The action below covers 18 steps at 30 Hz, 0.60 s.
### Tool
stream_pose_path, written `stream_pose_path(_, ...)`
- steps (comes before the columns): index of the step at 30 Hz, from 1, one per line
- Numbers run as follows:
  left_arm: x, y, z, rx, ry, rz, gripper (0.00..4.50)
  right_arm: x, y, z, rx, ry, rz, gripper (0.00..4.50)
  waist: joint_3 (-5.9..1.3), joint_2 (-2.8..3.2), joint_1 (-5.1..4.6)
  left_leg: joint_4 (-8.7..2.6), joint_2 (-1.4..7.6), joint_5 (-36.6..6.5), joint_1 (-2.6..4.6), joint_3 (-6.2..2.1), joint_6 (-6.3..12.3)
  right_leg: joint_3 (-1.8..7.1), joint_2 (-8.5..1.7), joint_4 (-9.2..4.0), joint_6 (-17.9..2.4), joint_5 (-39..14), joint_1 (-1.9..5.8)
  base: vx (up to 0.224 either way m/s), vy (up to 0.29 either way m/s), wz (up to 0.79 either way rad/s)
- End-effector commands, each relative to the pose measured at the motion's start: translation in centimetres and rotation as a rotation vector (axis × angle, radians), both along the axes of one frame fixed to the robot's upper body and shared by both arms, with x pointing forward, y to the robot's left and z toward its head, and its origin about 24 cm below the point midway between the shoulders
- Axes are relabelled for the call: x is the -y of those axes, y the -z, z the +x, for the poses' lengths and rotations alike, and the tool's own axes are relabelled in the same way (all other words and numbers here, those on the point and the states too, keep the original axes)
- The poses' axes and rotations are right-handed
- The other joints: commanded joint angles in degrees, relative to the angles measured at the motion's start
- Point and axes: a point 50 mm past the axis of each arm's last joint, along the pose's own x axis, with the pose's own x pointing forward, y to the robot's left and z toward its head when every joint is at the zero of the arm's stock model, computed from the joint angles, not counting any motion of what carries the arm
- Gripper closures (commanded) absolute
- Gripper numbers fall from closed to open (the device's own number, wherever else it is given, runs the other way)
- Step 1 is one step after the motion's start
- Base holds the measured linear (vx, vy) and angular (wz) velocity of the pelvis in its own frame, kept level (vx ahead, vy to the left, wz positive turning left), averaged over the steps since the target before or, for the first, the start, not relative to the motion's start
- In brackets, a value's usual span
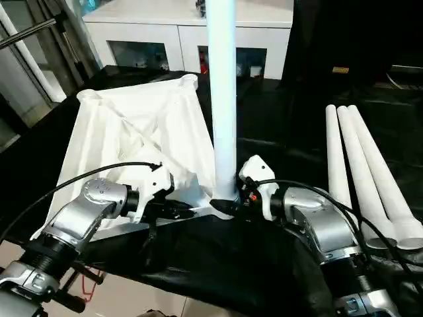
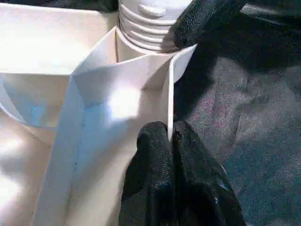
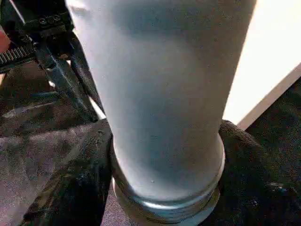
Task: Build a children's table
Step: Rotate leg to tighten
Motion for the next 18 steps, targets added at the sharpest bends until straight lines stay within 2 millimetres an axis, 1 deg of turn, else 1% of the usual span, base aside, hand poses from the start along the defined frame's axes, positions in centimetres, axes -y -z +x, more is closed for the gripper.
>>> stream_pose_path(1, 0.6, -0.4, -0.2, 0.004, 0.018, -0.032, 4.50, -1.2, 0.2, -0.5, -0.018, -0.019, 0.042, 1.74, -3.72, -1.34, 0.03, -3.33, 3.43, -4.6, 0.69, -1.32, 6.13, 2.78, -4.97, -3.81, -13.2, -4.4, 3.08, 0.000, 0.000, 0.00)
stream_pose_path(2, 0.6, -0.4, -0.1, 0.005, 0.011, -0.032, 4.50, -1.2, 0.3, -0.5, -0.021, -0.011, 0.046, 1.74, -3.72, -1.34, 0.03, -3.33, 3.43, -4.6, 0.69, -1.32, 6.13, 2.78, -4.97, -3.81, -13.2, -4.4, 3.08, 0.000, 0.000, 0.00)
stream_pose_path(3, 0.9, -0.2, 0.1, 0.008, -0.020, -0.028, 4.50, -1.3, 0.6, -0.2, -0.022, 0.045, 0.051, 1.74, -3.68, -1.47, -0.04, -3.36, 3.48, -4.4, 0.70, -1.28, 6.08, 2.84, -4.97, -3.84, -13.2, -4.5, 3.02, 0.000, 0.000, 0.00)
stream_pose_path(4, 0.9, -0.2, 0.1, 0.008, -0.020, -0.028, 4.50, -1.3, 0.6, -0.2, -0.022, 0.045, 0.051, 1.74, -3.64, -1.38, -0.07, -3.42, 3.39, -4.9, 0.73, -1.34, 5.74, 2.76, -4.98, -3.92, -13.2, -5.5, 3.00, 0.000, 0.000, 0.00)
stream_pose_path(6, 1.6, -0.1, 0.8, 0.016, -0.090, -0.024, 4.50, -1.5, 1.3, 0.5, -0.019, 0.149, 0.046, 1.74, -3.56, -1.67, -0.11, -3.44, 3.36, -5.6, 0.82, -1.27, 5.36, 2.78, -4.97, -4.07, -13.0, -6.9, 2.96, 0.000, 0.000, 0.00)
stream_pose_path(7, 2.5, -0.1, 1.6, 0.028, -0.179, -0.024, 4.50, -1.7, 2.1, 1.4, -0.025, 0.291, 0.039, 1.74, -3.08, -1.53, -0.49, -3.65, 3.09, -8.4, 0.98, -1.10, 3.84, 2.74, -4.91, -4.88, -12.3, -12.3, 2.64, 0.000, 0.000, 0.00)
stream_pose_path(8, 2.9, -0.1, 1.8, 0.031, -0.202, -0.024, 4.50, -1.8, 2.4, 1.7, -0.029, 0.331, 0.036, 1.74, -2.98, -1.70, -0.78, -3.73, 3.04, -9.5, 1.11, -1.13, 3.05, 2.70, -4.94, -5.01, -12.0, -14.4, 2.62, 0.000, 0.000, 0.00)
stream_pose_path(9, 3.2, -0.2, 2.1, 0.032, -0.230, -0.027, 4.50, -1.9, 2.7, 2.0, -0.032, 0.381, 0.032, 1.74, -2.99, -1.64, -0.83, -3.99, 3.05, -10.7, 1.23, -1.47, 1.76, 2.63, -5.03, -5.25, -10.9, -17.7, 2.83, 0.000, 0.000, 0.00)
stream_pose_path(10, 4.3, -0.3, 2.7, 0.033, -0.293, -0.035, 4.50, -2.1, 3.4, 2.8, -0.057, 0.517, 0.030, 1.74, -2.85, -1.52, -1.31, -4.21, 3.13, -11.0, 1.19, -1.54, 0.98, 2.69, -4.99, -5.28, -10.6, -18.0, 2.71, 0.000, 0.000, 0.00)
stream_pose_path(11, 5.2, -0.4, 2.9, 0.038, -0.326, -0.039, 4.50, -2.5, 3.8, 3.2, -0.070, 0.593, 0.026, 1.74, -2.91, -1.45, -1.45, -4.21, 3.09, -11.7, 1.38, -1.54, 0.77, 2.71, -5.03, -5.48, -10.7, -18.1, 2.57, 0.000, 0.000, 0.00)
stream_pose_path(12, 5.2, -0.4, 2.9, 0.038, -0.326, -0.039, 4.50, -2.5, 3.8, 3.2, -0.070, 0.593, 0.026, 1.74, -2.87, -1.57, -1.78, -4.23, 3.05, -12.4, 1.40, -1.57, 0.37, 2.72, -4.96, -5.45, -10.8, -18.1, 2.57, 0.000, 0.000, 0.00)
stream_pose_path(13, 5.9, -0.5, 3.1, 0.042, -0.347, -0.041, 4.50, -2.8, 4.0, 3.5, -0.075, 0.651, 0.017, 1.74, -3.01, -1.19, -1.82, -4.24, 2.99, -12.4, 1.28, -1.66, 0.46, 2.79, -5.07, -5.38, -10.8, -16.6, 2.85, 0.000, 0.000, 0.00)
stream_pose_path(14, 6.4, -0.6, 3.2, 0.047, -0.349, -0.044, 4.50, -3.2, 4.2, 3.8, -0.076, 0.688, 0.008, 1.74, -2.91, -1.27, -2.02, -4.24, 2.95, -12.6, 1.29, -1.56, 0.57, 2.84, -5.04, -5.54, -10.9, -16.2, 2.64, 0.000, 0.000, 0.00)
stream_pose_path(15, 6.9, -0.7, 3.1, 0.052, -0.344, -0.047, 4.50, -3.7, 4.2, 3.9, -0.073, 0.693, 0.017, 1.39, -2.75, -1.26, -2.09, -4.28, 2.74, -14.0, 1.44, -1.57, 0.64, 2.75, -5.08, -5.79, -10.7, -18.0, 2.73, 0.000, 0.000, 0.00)
stream_pose_path(16, 7.0, -0.8, 3.1, 0.057, -0.334, -0.048, 4.50, -4.0, 4.1, 3.9, -0.067, 0.686, 0.026, 1.39, -2.82, -1.46, -2.00, -4.23, 2.70, -13.9, 1.41, -1.58, 0.96, 2.82, -5.23, -5.91, -10.2, -18.7, 2.98, 0.000, 0.000, 0.00)
stream_pose_path(17, 7.3, -0.8, 2.9, 0.069, -0.308, -0.045, 4.50, -4.7, 3.7, 3.9, -0.064, 0.650, 0.063, 1.18, -2.85, -1.42, -1.90, -4.24, 2.73, -13.5, 1.38, -1.54, 1.22, 2.88, -5.19, -5.92, -10.1, -18.5, 2.98, 0.000, 0.000, 0.00)
stream_pose_path(18, 7.3, -0.8, 2.9, 0.069, -0.308, -0.045, 4.50, -4.7, 3.7, 3.9, -0.064, 0.650, 0.063, 1.04, -2.92, -1.44, -1.84, -4.24, 2.78, -12.9, 1.30, -1.58, 1.41, 2.91, -5.17, -5.83, -10.0, -17.8, 3.04, 0.000, 0.000, 0.00)
